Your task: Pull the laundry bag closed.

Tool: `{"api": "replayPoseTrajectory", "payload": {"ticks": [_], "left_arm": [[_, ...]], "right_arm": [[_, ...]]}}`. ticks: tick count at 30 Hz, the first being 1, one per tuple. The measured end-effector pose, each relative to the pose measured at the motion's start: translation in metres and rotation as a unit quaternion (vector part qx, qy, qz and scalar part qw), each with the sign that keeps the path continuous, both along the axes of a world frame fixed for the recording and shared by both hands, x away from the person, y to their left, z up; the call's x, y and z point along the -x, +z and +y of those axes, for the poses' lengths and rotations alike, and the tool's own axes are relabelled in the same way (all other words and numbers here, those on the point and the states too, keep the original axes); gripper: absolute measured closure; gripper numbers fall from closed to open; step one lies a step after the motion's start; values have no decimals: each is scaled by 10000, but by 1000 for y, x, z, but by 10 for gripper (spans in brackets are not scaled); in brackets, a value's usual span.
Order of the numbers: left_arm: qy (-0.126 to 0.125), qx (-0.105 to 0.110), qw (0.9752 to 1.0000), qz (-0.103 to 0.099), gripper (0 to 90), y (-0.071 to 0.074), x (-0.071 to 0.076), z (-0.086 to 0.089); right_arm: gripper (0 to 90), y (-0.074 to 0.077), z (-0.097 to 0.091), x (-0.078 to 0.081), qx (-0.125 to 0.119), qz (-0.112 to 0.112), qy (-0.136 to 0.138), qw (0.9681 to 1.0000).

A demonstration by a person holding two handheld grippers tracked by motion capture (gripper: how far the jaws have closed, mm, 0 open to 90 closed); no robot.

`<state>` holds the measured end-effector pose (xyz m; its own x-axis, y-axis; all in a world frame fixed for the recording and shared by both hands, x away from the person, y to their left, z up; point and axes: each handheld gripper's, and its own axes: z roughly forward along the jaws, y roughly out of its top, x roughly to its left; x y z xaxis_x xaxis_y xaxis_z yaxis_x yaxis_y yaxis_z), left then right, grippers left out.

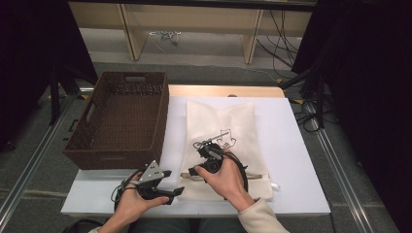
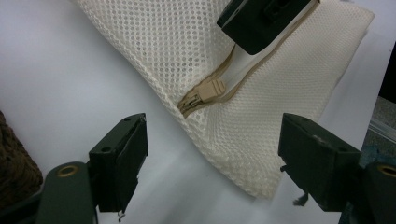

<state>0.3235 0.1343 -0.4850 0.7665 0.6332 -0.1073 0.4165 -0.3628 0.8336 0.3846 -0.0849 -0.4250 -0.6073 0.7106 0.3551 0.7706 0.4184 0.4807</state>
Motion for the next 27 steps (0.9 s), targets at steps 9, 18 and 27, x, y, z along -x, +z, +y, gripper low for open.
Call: {"api": "replayPoseTrajectory", "payload": {"ticks": [9, 18, 27], "left_arm": [[45, -121, 9999, 38, 253, -1, -2, 0], [-61, 107, 9997, 191, 279, -4, 1, -4], [-66, 55, 9997, 236, 320, -4, -1, -2]], "right_arm": [[726, -5, 11, -1, 71, 150, 10, 9999], [747, -12, 23, 0, 105, 342, 43, 9994], [820, -20, 33, -6, 132, 400, 124, 9990]]}}
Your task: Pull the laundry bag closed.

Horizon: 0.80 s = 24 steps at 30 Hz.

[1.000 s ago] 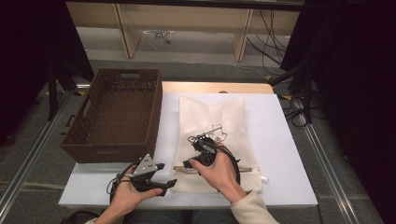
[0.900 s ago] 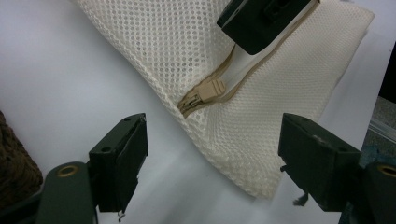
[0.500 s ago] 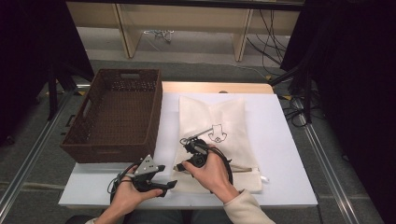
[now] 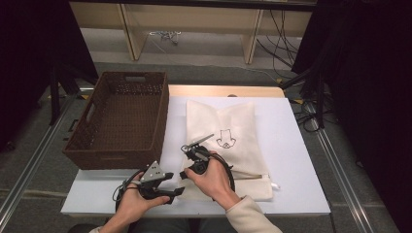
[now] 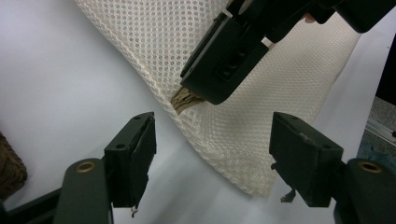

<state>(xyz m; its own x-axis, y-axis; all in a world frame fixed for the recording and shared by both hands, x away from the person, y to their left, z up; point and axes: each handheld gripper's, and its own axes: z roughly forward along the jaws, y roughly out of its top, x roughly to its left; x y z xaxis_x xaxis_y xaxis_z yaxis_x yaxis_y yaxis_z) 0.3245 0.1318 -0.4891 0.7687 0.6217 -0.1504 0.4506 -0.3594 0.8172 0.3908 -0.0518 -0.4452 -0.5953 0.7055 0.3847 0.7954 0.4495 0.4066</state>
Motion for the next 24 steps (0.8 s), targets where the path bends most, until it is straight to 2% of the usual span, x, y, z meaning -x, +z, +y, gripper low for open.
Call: {"api": "replayPoseTrajectory", "payload": {"ticks": [2, 4, 5, 6, 7, 8, 9, 10, 13, 15, 16, 17, 18, 19, 20, 22, 23, 24], "left_arm": [[-22, -67, 10000, -15, 328, 0, 0, 1], [66, 34, 9999, 84, 337, 0, 1, -1], [-41, 38, 10000, 59, 344, 0, -1, 0], [50, 106, 9999, 88, 352, -1, 0, -1], [109, 102, 9998, 121, 362, -2, 0, -2], [62, 57, 9999, 97, 374, -2, -1, -1], [-44, 55, 9999, 97, 390, -2, -4, 0], [43, 107, 9999, 89, 405, -2, -4, -1], [77, 166, 9995, 276, 470, -4, -9, -1], [6, 190, 9994, 292, 524, -6, -13, -1], [50, 210, 9989, 426, 549, -7, -14, -2], [45, 321, 9983, 484, 571, -7, -16, -3], [52, 382, 9975, 585, 585, -8, -18, -4], [-2, 300, 9982, 526, 599, -9, -22, -3], [-12, 410, 9971, 643, 614, -9, -24, -4], [1, 475, 9966, 671, 657, -10, -28, -4], [51, 638, 9949, 774, 692, -10, -29, -6], [1, 575, 9958, 719, 713, -9, -31, -4]], "right_arm": [[832, 0, 1, 0, -20, 17, -49, 10000], [849, 0, -1, 0, 30, 47, -45, 10000], [863, -1, -2, -1, -18, 100, -67, 9999], [871, 0, -1, -1, -36, 133, -100, 9999], [873, 1, 0, 1, -68, 148, -157, 9997], [874, 1, 0, 1, -49, 164, -158, 9997], [874, 1, -1, 0, -23, 33, -39, 10000], [874, 1, -1, 0, -24, 53, -41, 10000], [875, 4, -3, 1, -20, 81, -81, 9999], [876, 5, -6, 0, -30, 3, 49, 10000], [875, 8, -4, 2, -48, 77, -94, 9999], [876, 9, -4, 2, -63, 91, -115, 9999], [876, 9, -5, 2, -80, -6, 3, 10000], [876, 9, -5, 2, -94, -7, 13, 10000], [876, 11, -5, 3, -73, 19, -53, 10000], [876, 11, -6, 3, -94, 50, -51, 9999], [876, 10, -7, 2, -88, -21, -15, 10000], [876, 12, -9, 3, -84, 19, -44, 10000]]}}
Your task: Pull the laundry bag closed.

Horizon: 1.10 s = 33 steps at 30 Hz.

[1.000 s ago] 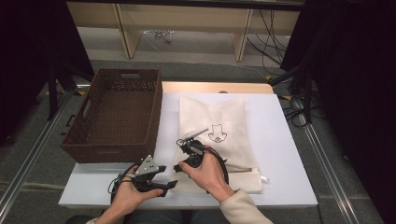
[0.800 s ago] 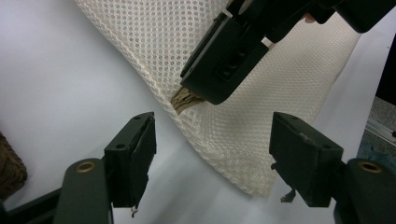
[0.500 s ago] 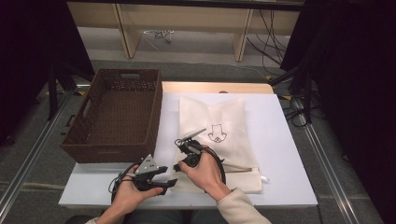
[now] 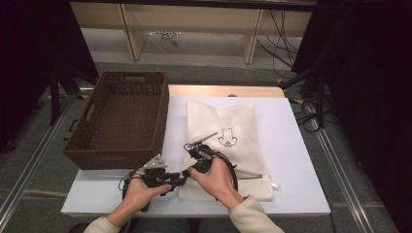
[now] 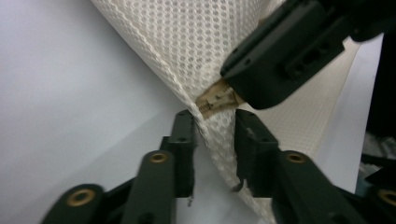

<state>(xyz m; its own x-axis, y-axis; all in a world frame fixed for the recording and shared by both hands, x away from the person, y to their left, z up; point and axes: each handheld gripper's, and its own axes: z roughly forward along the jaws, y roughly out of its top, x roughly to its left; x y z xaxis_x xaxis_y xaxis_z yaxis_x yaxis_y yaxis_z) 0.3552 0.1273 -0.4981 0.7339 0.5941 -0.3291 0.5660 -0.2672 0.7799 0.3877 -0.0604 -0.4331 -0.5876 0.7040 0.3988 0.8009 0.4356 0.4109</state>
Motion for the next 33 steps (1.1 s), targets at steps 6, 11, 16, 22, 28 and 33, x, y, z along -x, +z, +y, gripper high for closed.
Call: {"api": "replayPoseTrajectory", "payload": {"ticks": [6, 11, 16, 22, 28, 33], "left_arm": [[94, 191, 9998, -44, 841, 3, 4, -2], [208, 155, 9994, -221, 852, 9, 8, -3], [225, 178, 9990, -329, 853, 10, 8, -4], [304, 208, 9989, -297, 853, 11, 9, -3], [345, 347, 9983, -324, 853, 15, 11, -2], [322, 276, 9983, -394, 853, 16, 11, -2]], "right_arm": [[877, 4, -7, 1, 30, -81, 37, 10000], [878, 7, -13, 4, 9, -56, -148, 9999], [877, 7, -18, 5, -10, -37, -210, 9998], [878, 6, -20, 4, -4, -90, -142, 9999], [877, 6, -23, 4, 118, -127, -230, 9996], [877, 6, -24, 4, 71, -158, -223, 9996]]}}
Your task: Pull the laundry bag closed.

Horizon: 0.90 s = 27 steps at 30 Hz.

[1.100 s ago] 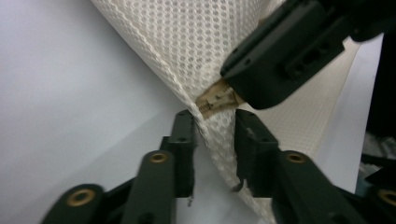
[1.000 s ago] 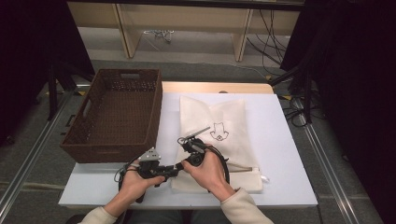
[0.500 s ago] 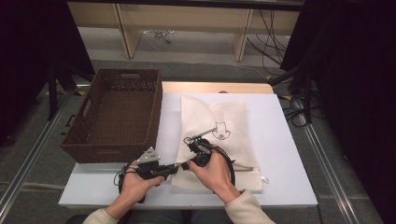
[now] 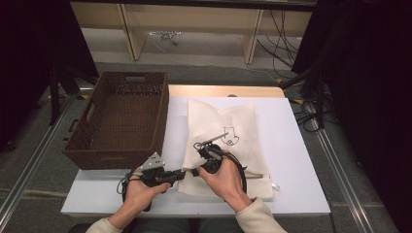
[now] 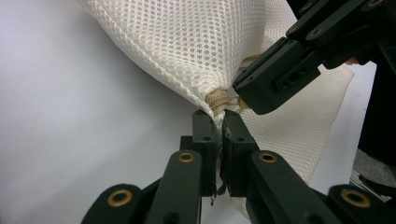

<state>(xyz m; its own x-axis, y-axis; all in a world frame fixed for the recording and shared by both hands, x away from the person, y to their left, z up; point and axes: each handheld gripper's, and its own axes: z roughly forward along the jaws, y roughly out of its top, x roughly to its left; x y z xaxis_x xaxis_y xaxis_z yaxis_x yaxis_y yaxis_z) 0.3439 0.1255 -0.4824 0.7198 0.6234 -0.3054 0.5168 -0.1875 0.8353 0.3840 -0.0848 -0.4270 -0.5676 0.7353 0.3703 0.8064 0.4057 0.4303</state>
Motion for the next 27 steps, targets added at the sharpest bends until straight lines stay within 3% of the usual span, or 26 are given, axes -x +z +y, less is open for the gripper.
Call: {"api": "replayPoseTrajectory", "payload": {"ticks": [12, 20, 25, 27], "left_arm": [[10, 50, 10000, 5, 853, 3, 1, 1], [61, 117, 9999, 55, 852, 4, 1, 3], [100, 52, 9999, -26, 852, 5, 2, 3], [91, 76, 9999, -4, 851, 5, 2, 3]], "right_arm": [[877, 1, -3, 1, 188, -3, -179, 9997], [877, 2, -4, 1, 76, -19, -86, 9999], [877, 2, -6, 1, 184, 21, -317, 9993], [877, 3, -7, 1, 209, -90, -183, 9996]]}}
